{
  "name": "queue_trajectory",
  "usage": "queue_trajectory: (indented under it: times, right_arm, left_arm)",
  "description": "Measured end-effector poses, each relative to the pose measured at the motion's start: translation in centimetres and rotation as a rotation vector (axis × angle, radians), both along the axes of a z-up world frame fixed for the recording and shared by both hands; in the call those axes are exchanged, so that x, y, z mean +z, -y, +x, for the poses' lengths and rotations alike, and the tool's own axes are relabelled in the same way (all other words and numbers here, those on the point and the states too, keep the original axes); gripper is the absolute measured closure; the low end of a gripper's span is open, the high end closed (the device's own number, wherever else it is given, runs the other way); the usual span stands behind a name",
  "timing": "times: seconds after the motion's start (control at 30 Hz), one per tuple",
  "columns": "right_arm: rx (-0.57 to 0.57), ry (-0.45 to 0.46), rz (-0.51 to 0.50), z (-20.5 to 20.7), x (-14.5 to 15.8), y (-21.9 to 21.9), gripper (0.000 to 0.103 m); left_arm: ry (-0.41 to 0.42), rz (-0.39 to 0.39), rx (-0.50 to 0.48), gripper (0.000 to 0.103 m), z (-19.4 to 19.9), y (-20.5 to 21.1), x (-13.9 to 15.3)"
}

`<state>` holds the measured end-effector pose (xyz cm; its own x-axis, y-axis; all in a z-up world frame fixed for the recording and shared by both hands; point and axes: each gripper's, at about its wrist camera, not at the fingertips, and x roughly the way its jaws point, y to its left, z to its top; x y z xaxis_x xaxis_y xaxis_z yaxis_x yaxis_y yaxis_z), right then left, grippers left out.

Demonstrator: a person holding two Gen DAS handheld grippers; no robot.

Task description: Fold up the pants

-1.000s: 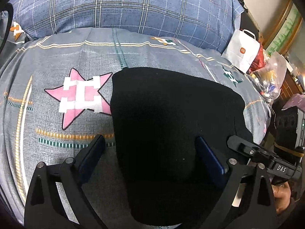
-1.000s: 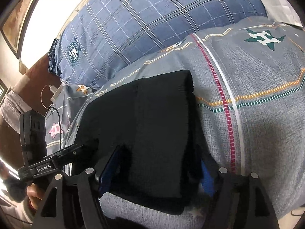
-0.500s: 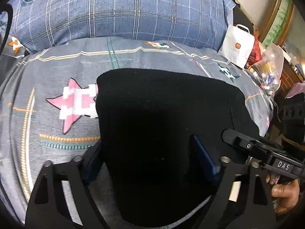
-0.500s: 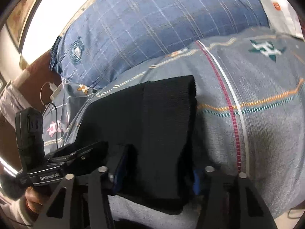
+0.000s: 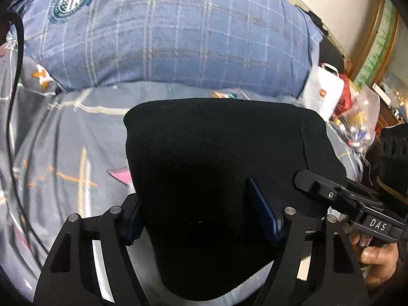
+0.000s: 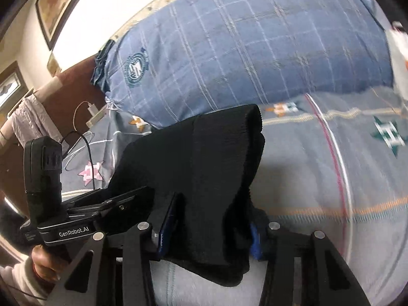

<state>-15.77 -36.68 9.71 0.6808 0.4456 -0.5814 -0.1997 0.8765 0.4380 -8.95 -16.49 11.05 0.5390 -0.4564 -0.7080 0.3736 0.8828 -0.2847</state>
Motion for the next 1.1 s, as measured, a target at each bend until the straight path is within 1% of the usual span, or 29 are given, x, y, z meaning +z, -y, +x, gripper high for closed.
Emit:
queue_trajectory:
  times: [0.1,0.2,0.27,0.33,0.37,0.43,0.47,0.5,0.53,0.57,0.63,0.7,0.73,0.77,0.83,0.9,0.97,1.0,1.03,1.1]
  right_arm:
    - [0.034,0.023,-0.022,2.4,0.9,-1.4,0.057]
    - [0.056,0.024,-0.026,5.2,0.9,-2.5,0.057]
    - [0.068,0.012,-0.015,7.0,0.4,-2.9,0.057]
    - [0.091,-0.019,-0.021,9.7,-0.7,-3.7,0.057]
    - [0.097,-0.031,-0.028,10.4,-1.1,-4.0,0.057]
    - [0.111,-0.094,-0.052,12.8,-3.3,-4.9,0.056]
    - [0.106,-0.120,-0.082,13.5,-4.3,-5.1,0.056]
    - [0.096,-0.136,-0.110,13.9,-5.0,-5.3,0.055]
    - [0.092,-0.136,-0.114,13.9,-5.3,-5.1,0.054]
    - [0.093,-0.124,-0.095,13.6,-5.4,-4.7,0.053]
    - [0.086,-0.123,-0.101,12.9,-5.0,-4.0,0.052]
    - [0.065,-0.106,-0.136,11.9,-3.7,-3.5,0.052]
    - [0.057,-0.094,-0.151,11.7,-3.2,-3.5,0.052]
    - [0.051,-0.063,-0.179,11.1,-2.1,-3.6,0.052]
    - [0.075,-0.018,-0.193,10.5,-0.6,-4.3,0.052]
    - [0.112,-0.009,-0.201,10.3,0.1,-5.4,0.052]
    - [0.165,-0.005,-0.222,10.5,0.2,-7.0,0.054]
    - [0.194,0.000,-0.246,10.5,-0.2,-7.8,0.054]
    - [0.201,-0.005,-0.260,10.5,-0.7,-8.2,0.054]
    - [0.190,-0.046,-0.286,11.1,-2.8,-8.3,0.056]
  left_arm:
    - [0.014,0.011,0.025,0.029,1.6,-1.1,0.6]
    - [0.022,0.027,0.049,0.029,3.8,-2.3,0.7]
    - [0.015,0.040,0.068,0.029,5.3,-2.9,0.1]
    - [-0.016,0.049,0.086,0.029,7.2,-3.6,-1.1]
    - [-0.045,0.056,0.103,0.029,8.4,-4.1,-2.2]
    - [-0.088,0.086,0.128,0.029,9.7,-4.6,-4.1]
    - [-0.108,0.106,0.142,0.029,10.4,-5.0,-5.4]
    - [-0.113,0.096,0.139,0.026,10.6,-5.2,-5.8]
    - [-0.114,0.069,0.134,0.024,10.7,-5.6,-6.1]
    - [-0.114,0.062,0.136,0.024,10.7,-5.9,-6.0]
    - [-0.100,0.081,0.134,0.024,10.4,-6.0,-5.5]
    - [-0.073,0.108,0.138,0.024,10.0,-5.8,-4.4]
    - [-0.045,0.121,0.139,0.024,9.7,-5.7,-3.6]
    - [-0.021,0.126,0.140,0.024,9.5,-5.6,-3.0]
    - [0.008,0.140,0.145,0.024,9.4,-5.2,-2.1]
    - [0.040,0.154,0.157,0.024,9.3,-4.8,-1.4]
    - [0.051,0.164,0.162,0.024,9.6,-4.4,-1.4]
    - [0.048,0.183,0.162,0.024,9.8,-4.0,-1.8]
    - [0.039,0.214,0.161,0.024,10.2,-3.6,-2.5]
    - [0.018,0.269,0.161,0.024,10.9,-3.1,-3.9]
